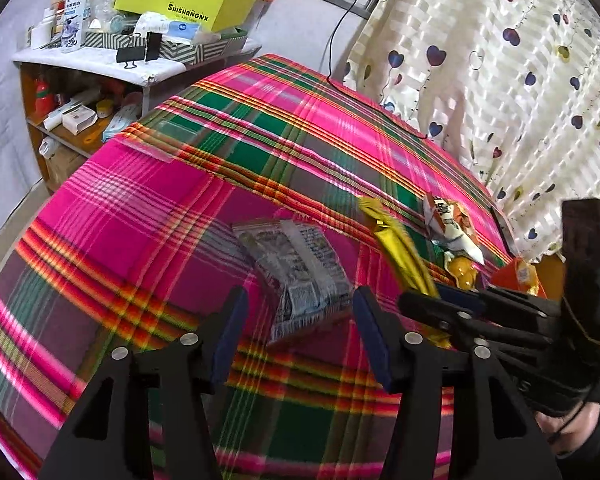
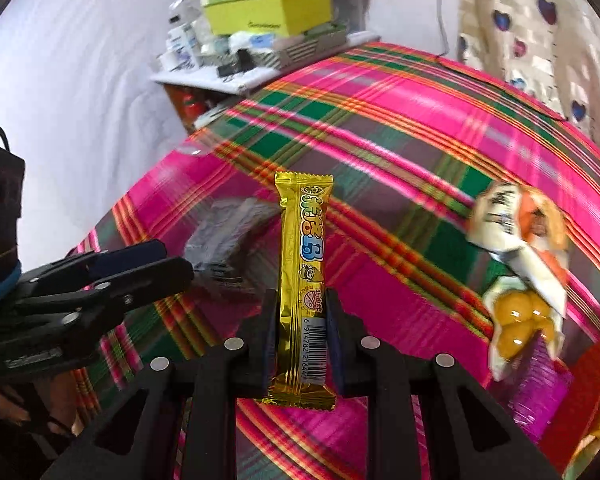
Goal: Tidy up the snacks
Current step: 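Grasp the grey printed bag with the left tool while the right tool grasps the gold wafer bar, then carry the grey bag and gold wafer bar over the red basket with both tools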
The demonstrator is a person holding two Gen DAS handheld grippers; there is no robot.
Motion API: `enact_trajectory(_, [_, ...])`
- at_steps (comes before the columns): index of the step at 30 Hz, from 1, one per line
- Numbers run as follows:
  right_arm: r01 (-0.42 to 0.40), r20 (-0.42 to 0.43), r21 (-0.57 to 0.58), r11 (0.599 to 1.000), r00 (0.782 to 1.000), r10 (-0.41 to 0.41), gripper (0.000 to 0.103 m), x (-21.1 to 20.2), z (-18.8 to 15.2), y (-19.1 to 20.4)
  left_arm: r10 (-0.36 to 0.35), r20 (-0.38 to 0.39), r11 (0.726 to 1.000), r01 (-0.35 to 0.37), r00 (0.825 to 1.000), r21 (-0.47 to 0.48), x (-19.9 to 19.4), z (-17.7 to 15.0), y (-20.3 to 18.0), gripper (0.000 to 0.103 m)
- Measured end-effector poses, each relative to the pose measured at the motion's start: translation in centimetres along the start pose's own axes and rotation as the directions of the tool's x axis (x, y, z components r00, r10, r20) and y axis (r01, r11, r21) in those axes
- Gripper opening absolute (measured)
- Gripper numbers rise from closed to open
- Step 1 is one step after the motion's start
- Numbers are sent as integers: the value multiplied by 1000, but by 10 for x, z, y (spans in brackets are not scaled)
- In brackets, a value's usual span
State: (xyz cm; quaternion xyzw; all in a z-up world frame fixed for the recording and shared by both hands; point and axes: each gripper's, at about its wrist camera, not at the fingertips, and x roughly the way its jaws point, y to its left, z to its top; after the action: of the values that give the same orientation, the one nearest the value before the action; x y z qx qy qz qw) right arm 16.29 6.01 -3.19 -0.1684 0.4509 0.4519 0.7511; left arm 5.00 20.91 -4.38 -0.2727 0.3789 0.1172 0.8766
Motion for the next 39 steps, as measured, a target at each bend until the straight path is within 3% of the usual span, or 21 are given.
enact_trajectory(9, [3, 33, 43, 999, 999, -4, 20, -16, -4, -17, 64, -23, 998, -64, 998, 22, 24, 5, -20, 57])
enact_trajectory(17, [5, 53, 64, 998, 999, -9, 20, -26, -8, -26, 126, 7, 990, -126, 992, 60, 33, 8, -25, 57])
enact_trajectory(20, [6, 65, 67, 998, 998, -10, 20, -32, -10, -27, 140, 27, 988, -142, 990, 69, 32, 6, -24, 50])
enact_trajectory(25, [11, 83, 75, 997, 996, -17, 20, -43, -15, -28, 159, 35, 984, -161, 987, 81, 25, 3, -24, 48])
enact_trajectory(39, [22, 176, 103, 994, 984, -40, 20, -96, -37, -28, 76, 100, 987, -89, 992, 134, -30, -10, -60, 48])
